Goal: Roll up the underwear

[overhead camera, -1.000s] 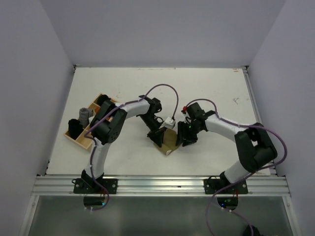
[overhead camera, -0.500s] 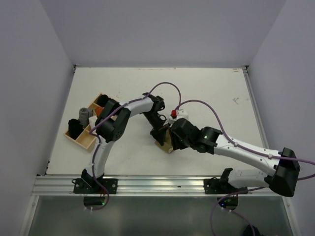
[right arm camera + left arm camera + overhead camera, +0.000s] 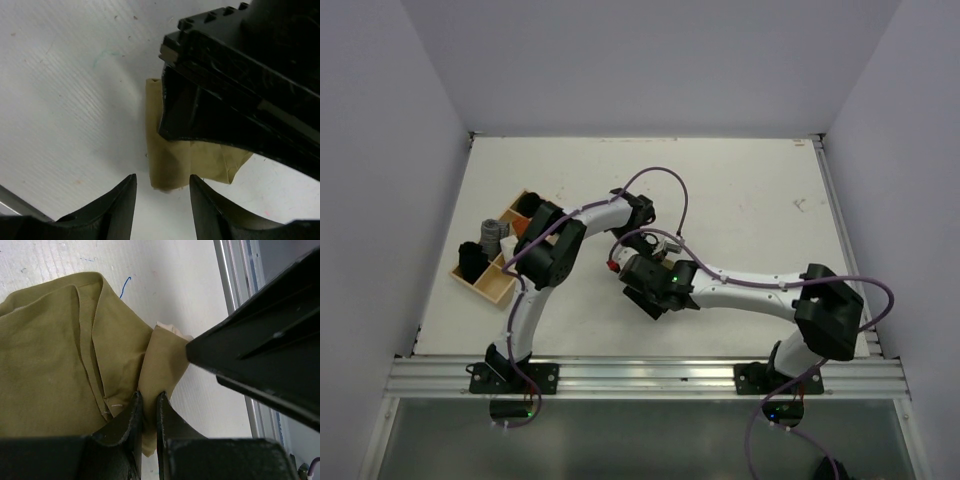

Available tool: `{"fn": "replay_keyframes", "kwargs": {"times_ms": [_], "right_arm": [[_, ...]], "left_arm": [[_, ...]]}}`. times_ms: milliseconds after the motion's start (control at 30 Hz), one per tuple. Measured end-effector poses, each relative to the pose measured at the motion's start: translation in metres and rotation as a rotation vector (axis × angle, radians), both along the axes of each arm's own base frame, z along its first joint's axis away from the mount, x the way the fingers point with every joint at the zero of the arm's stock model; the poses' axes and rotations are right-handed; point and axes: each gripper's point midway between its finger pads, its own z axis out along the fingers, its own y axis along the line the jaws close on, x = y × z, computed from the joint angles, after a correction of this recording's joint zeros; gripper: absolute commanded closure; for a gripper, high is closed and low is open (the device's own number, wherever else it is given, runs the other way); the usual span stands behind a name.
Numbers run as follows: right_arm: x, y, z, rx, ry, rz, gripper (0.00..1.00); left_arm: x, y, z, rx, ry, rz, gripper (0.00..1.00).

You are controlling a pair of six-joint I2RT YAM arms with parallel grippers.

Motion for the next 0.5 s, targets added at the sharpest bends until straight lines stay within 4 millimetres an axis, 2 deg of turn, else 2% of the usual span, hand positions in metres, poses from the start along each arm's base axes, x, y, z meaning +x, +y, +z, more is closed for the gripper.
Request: {"fn": "replay_keyframes", "kwargs": {"times_ms": [200,500], "right_arm": [[0.011,0.009,-0.015,-0.098,-0.012,0.094,0.5],[0.019,0.003,-0.027,-0.2,-0.038,0.179,0.53]], "left_arm": [[0.0,0.0,-0.001,0.001,0.004,0.001,0.94],[-0.001,-0.001,-0.001,-0.004,0.015,0.003,0.93]]}}
